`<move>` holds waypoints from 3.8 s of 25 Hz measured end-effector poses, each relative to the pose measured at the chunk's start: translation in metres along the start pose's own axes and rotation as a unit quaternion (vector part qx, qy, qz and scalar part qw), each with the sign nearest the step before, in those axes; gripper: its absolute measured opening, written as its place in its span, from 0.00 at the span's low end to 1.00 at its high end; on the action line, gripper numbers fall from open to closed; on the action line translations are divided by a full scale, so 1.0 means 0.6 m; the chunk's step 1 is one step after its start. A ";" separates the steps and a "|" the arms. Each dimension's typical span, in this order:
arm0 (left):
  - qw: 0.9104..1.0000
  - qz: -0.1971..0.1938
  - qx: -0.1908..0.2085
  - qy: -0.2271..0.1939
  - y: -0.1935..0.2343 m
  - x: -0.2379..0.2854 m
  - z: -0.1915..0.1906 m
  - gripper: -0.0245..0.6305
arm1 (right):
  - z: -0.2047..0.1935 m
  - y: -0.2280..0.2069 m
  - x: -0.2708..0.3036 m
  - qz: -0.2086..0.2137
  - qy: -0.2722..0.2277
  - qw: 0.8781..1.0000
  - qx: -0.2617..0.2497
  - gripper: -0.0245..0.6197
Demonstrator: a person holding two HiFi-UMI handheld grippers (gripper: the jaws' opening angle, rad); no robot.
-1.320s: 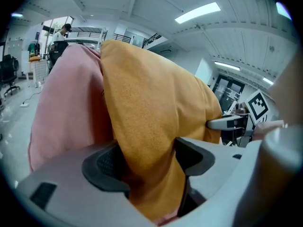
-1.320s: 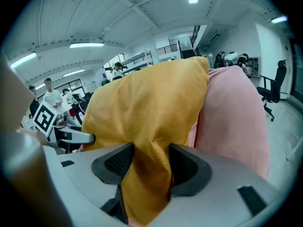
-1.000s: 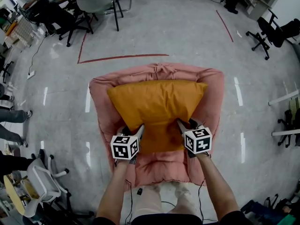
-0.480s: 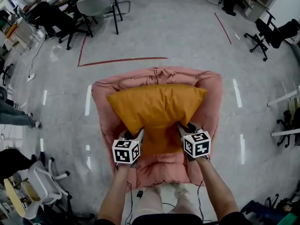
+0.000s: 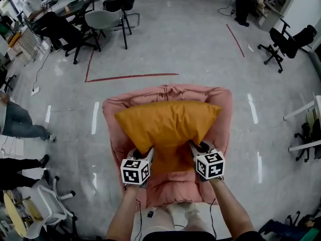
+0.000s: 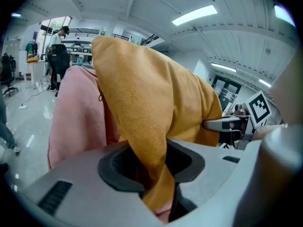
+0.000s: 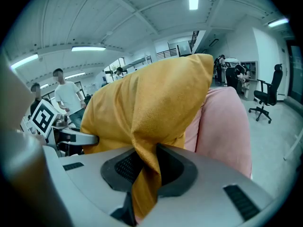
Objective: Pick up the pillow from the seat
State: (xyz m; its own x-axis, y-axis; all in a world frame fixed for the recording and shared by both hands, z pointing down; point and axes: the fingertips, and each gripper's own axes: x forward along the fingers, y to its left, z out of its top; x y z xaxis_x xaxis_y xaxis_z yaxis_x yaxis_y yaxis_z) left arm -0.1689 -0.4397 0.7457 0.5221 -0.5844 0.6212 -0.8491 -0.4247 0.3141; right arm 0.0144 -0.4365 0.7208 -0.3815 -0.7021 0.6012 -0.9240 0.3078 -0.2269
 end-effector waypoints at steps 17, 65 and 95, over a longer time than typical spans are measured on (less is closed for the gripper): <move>0.999 0.015 0.010 -0.040 -0.057 -0.080 0.075 0.27 | 0.081 0.017 -0.084 0.012 -0.032 0.999 -0.020 0.18; 0.976 0.113 0.009 -0.184 -0.313 -0.388 0.086 0.29 | 0.148 0.094 -0.427 0.114 -0.139 0.979 -0.098 0.20; 0.975 0.071 0.035 -0.208 -0.311 -0.514 0.063 0.30 | 0.122 0.199 -0.519 0.079 -0.177 0.978 -0.081 0.21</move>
State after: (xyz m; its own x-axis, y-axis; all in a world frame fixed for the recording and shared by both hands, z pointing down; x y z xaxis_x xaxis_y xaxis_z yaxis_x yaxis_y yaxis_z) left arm -0.1681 -0.2062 0.4686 0.3989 -0.8648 0.3049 -0.9154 -0.3559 0.1879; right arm 0.0210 -0.2280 0.4503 -0.5308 -0.8071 0.2583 -0.8474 0.5083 -0.1533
